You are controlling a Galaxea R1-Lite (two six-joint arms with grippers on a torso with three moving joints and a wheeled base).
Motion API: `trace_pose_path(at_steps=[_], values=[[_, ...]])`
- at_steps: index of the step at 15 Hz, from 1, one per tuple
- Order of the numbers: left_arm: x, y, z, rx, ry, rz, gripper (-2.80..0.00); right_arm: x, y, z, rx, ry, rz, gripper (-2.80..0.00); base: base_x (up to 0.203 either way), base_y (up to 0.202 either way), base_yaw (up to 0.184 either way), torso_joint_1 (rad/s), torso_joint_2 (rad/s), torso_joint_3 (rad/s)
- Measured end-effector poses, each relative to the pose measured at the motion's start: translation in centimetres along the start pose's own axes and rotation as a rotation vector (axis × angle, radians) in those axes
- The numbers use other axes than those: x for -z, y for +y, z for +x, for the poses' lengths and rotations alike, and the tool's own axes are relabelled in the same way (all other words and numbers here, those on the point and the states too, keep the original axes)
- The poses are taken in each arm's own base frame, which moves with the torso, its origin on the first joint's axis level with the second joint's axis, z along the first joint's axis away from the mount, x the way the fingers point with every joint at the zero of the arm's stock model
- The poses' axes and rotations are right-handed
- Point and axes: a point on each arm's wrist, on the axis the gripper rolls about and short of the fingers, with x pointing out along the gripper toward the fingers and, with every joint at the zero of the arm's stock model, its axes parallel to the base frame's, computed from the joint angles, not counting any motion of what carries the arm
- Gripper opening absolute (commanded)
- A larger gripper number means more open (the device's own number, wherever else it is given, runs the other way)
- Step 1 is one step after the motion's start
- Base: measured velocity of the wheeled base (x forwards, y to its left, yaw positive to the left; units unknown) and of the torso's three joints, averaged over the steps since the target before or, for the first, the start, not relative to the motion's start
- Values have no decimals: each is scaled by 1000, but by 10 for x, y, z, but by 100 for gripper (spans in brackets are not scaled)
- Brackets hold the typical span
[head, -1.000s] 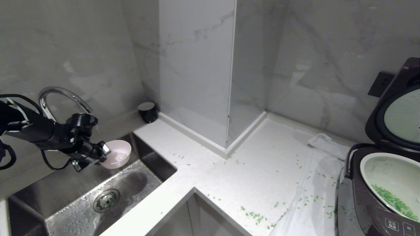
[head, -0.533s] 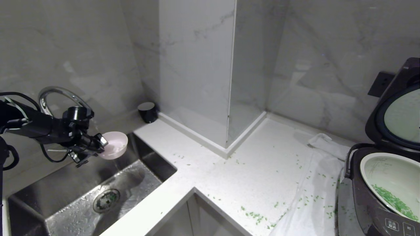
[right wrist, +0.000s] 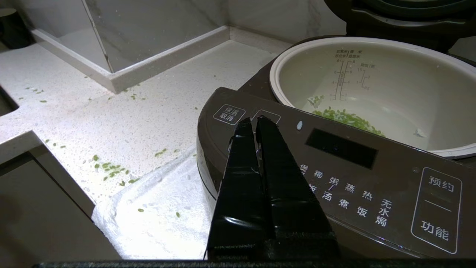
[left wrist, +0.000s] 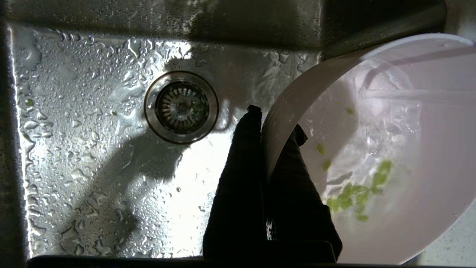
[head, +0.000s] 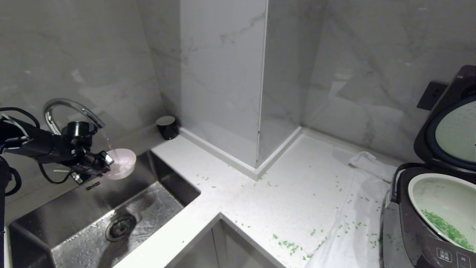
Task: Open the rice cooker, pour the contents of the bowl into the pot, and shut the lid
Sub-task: Fill a bowl with water from the tap
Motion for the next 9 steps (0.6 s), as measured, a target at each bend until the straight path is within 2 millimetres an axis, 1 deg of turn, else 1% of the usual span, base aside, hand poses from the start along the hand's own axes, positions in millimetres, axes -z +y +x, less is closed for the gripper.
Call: trace_pose_path(at_steps=[6, 9], values=[[2, 2, 0, -5, 11, 0, -280, 0, 0, 0, 0, 0, 0, -280, 0, 0, 0, 0, 0, 0], [22, 3, -3, -31, 86, 25, -280, 0, 0, 0, 0, 0, 0, -280, 0, 0, 0, 0, 0, 0]])
